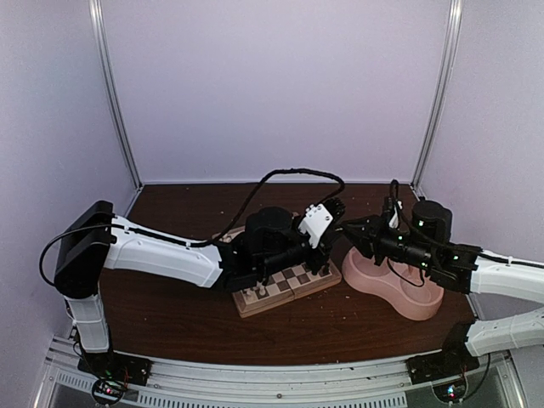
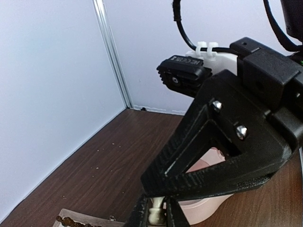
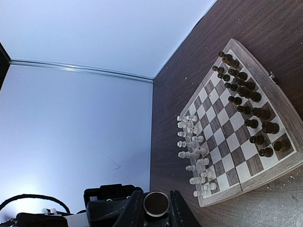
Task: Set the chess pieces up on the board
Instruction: Pass from the right arm to the left
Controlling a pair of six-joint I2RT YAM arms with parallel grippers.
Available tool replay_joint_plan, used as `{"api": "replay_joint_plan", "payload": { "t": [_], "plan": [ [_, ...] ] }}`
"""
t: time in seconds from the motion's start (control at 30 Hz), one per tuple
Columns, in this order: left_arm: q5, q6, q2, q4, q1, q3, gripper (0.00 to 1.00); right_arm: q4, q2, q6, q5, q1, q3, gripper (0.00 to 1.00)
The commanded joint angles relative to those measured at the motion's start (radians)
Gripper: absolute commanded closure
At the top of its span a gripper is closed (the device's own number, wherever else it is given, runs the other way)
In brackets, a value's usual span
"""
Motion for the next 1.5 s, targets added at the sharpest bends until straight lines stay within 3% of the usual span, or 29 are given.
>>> {"api": "replay_joint_plan", "payload": {
  "t": [0.0,0.13,0.2,0.67,0.8,1.0,1.23,1.47],
  "plan": [
    [0.004,-0.007,0.011,0.059,0.001,0.02,0.88,0.015,-0.018,0.005,0.01,0.006,-0.013,0.8],
    [-0.001,-0.017,0.014,0.059,0.001,0.019,0.7,0.027,-0.02,0.022,0.013,0.006,-0.022,0.8],
    [-0.002,-0.023,0.014,0.062,0.001,0.016,0.68,0.058,-0.021,0.048,0.015,0.005,-0.037,0.8],
    [0.013,-0.018,0.015,0.108,0.002,-0.008,0.79,0.105,-0.033,0.104,0.019,0.003,-0.06,0.81],
    [0.013,-0.02,0.016,0.108,0.001,-0.008,0.71,0.12,-0.033,0.114,0.021,0.004,-0.064,0.81],
    [0.011,-0.024,0.015,0.111,0.001,-0.012,0.7,0.139,-0.024,0.129,0.02,0.004,-0.07,0.81],
    [0.034,-0.028,0.014,0.116,0.001,-0.018,0.74,0.145,-0.034,0.138,0.028,0.004,-0.078,0.81],
    [0.045,-0.03,0.012,0.111,0.001,-0.02,0.88,0.149,-0.039,0.142,0.028,0.004,-0.085,0.81]
  ]
}}
